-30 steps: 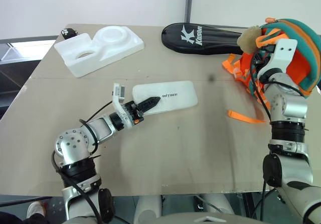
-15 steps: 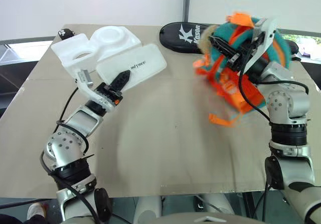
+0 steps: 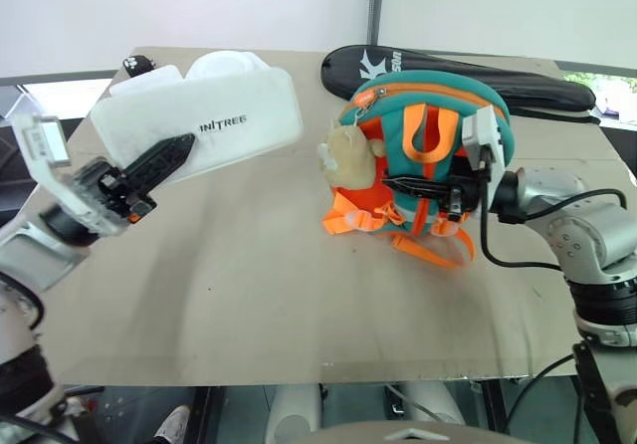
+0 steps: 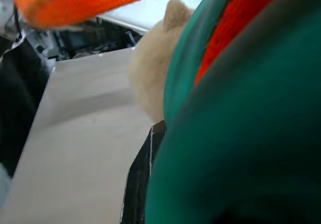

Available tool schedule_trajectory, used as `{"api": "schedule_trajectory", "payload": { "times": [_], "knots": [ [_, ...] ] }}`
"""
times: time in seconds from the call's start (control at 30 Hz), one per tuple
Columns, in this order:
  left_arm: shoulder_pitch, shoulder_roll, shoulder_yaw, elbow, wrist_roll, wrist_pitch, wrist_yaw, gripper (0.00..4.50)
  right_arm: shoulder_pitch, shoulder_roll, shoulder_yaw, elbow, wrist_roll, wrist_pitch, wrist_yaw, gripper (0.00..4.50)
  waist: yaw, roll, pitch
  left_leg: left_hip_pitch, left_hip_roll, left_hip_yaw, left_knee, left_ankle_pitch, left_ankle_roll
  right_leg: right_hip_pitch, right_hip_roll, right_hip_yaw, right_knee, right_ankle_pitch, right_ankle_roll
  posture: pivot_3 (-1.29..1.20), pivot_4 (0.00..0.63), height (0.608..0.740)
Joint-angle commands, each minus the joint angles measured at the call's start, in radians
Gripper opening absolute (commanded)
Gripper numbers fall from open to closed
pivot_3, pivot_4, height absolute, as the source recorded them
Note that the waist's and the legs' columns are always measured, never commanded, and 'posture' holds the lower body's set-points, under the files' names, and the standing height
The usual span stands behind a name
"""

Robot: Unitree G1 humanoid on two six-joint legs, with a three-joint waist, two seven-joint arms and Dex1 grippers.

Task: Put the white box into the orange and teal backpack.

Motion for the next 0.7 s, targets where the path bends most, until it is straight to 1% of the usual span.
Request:
{"api": "schedule_trajectory", "payload": {
  "times": [0.03, 0.1, 0.23, 0.27, 0.4, 0.53, 0.63, 0.7],
  "knots": [
    [-0.030, 0.046, -0.075, -0.060, 0.108, -0.124, -0.146, 1.10, 0.006, -0.078, -0.080, -0.051, 0.103, 0.045, 0.102, 0.06, 0.008, 0.001, 0.000, 0.000, 0.000, 0.000, 0.000, 0.000, 0.000, 0.000, 0.000, 0.000, 0.000, 0.000, 0.000, 0.00, 0.150, 0.740],
    [-0.046, 0.050, -0.121, -0.060, 0.178, -0.191, -0.187, 1.10, 0.006, -0.104, -0.087, -0.055, 0.126, 0.059, 0.127, 0.06, 0.009, 0.000, 0.001, 0.000, 0.000, 0.000, 0.000, 0.000, 0.000, 0.000, 0.000, 0.000, -0.001, 0.000, 0.000, 0.00, 0.150, 0.740],
    [-0.106, 0.029, -0.294, -0.073, 0.377, -0.409, -0.318, 1.10, -0.026, -0.113, -0.087, -0.040, 0.139, 0.081, 0.122, 0.06, 0.008, 0.000, 0.001, 0.000, 0.000, 0.001, 0.000, 0.000, 0.000, 0.000, 0.000, 0.000, -0.001, 0.000, 0.000, 0.00, 0.150, 0.740],
    [-0.119, 0.022, -0.327, -0.079, 0.402, -0.443, -0.344, 1.10, -0.031, -0.109, -0.085, -0.036, 0.130, 0.074, 0.114, 0.06, 0.008, 0.000, 0.001, 0.000, 0.000, 0.001, 0.000, 0.000, 0.000, 0.000, 0.000, 0.000, -0.001, 0.000, 0.000, 0.00, 0.150, 0.740],
    [-0.186, -0.005, -0.417, -0.086, 0.433, -0.495, -0.402, 1.10, -0.041, -0.095, -0.073, -0.024, 0.106, 0.065, 0.089, 0.06, 0.009, 0.000, 0.001, -0.001, 0.000, 0.002, -0.001, 0.000, 0.000, -0.001, 0.000, 0.001, -0.001, 0.001, 0.001, 0.00, 0.150, 0.740],
    [-0.299, -0.016, -0.535, -0.029, 0.552, -0.544, -0.417, 1.10, -0.036, -0.094, -0.066, -0.037, 0.101, 0.070, 0.094, 0.06, 0.018, 0.000, 0.001, -0.002, 0.000, 0.001, 0.000, 0.000, 0.000, -0.001, 0.001, 0.002, -0.001, 0.002, 0.004, 0.00, 0.150, 0.740],
    [-0.425, -0.056, -0.649, 0.010, 0.638, -0.494, -0.359, 1.10, -0.031, -0.089, -0.064, -0.056, 0.112, 0.074, 0.100, 0.06, 0.026, 0.000, 0.001, -0.001, 0.000, 0.001, 0.000, 0.000, 0.000, -0.001, 0.002, 0.002, 0.000, 0.002, 0.004, 0.00, 0.150, 0.740],
    [-0.504, -0.091, -0.745, 0.031, 0.693, -0.453, -0.351, 1.10, -0.026, -0.080, -0.061, -0.066, 0.111, 0.071, 0.095, 0.06, 0.024, 0.000, 0.001, -0.002, 0.000, 0.001, 0.002, 0.000, 0.000, -0.001, 0.002, 0.002, 0.000, 0.002, 0.004, 0.00, 0.150, 0.740]
  ]
}}
